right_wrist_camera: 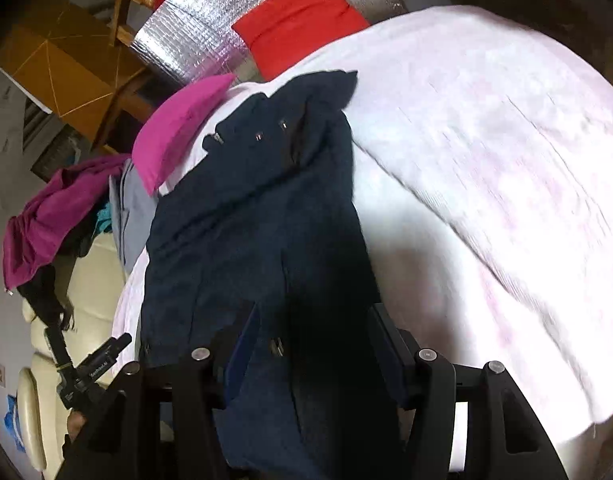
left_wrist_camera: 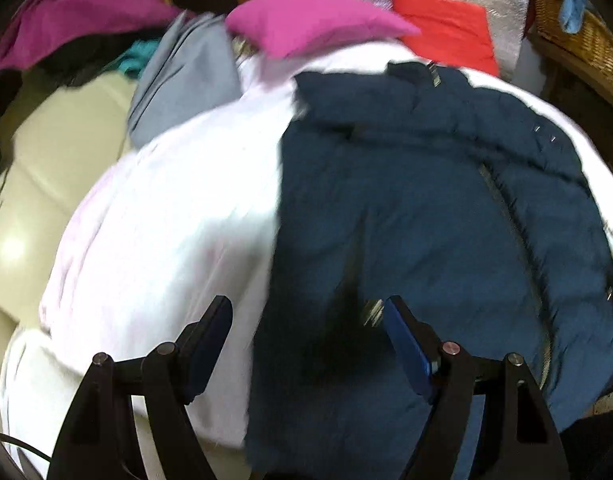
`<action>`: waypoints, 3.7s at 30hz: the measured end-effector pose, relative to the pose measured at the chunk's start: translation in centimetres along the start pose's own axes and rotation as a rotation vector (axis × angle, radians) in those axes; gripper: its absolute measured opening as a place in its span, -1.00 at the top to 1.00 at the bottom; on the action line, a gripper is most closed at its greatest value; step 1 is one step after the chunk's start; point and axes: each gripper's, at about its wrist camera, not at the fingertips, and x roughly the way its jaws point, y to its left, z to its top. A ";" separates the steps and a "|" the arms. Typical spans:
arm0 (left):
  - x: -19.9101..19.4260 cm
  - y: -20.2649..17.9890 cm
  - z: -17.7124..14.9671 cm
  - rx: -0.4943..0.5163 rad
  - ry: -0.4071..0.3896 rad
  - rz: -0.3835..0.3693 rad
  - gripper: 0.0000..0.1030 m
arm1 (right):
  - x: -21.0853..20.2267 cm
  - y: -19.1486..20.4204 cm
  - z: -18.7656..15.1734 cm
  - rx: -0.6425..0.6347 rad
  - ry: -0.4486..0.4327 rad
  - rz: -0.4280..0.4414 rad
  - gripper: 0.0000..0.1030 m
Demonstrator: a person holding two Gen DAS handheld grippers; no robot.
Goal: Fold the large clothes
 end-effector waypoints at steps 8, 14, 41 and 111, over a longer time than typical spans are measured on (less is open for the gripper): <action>-0.7 1.5 -1.9 -0.086 0.062 -0.066 -0.53 | -0.7 -0.9 -0.9 0.013 0.018 0.063 -0.15; 0.2 2.7 -3.5 -0.138 0.162 -0.070 -0.53 | 0.9 -1.9 -1.5 0.032 0.087 0.050 -0.15; 3.4 2.2 -3.2 -0.143 0.284 -0.313 0.19 | 2.9 1.8 -5.6 -0.179 0.233 0.196 0.30; -12.6 4.7 -6.6 -0.079 -0.039 -0.676 0.81 | -13.7 3.3 -12.9 -0.263 -0.159 0.326 0.83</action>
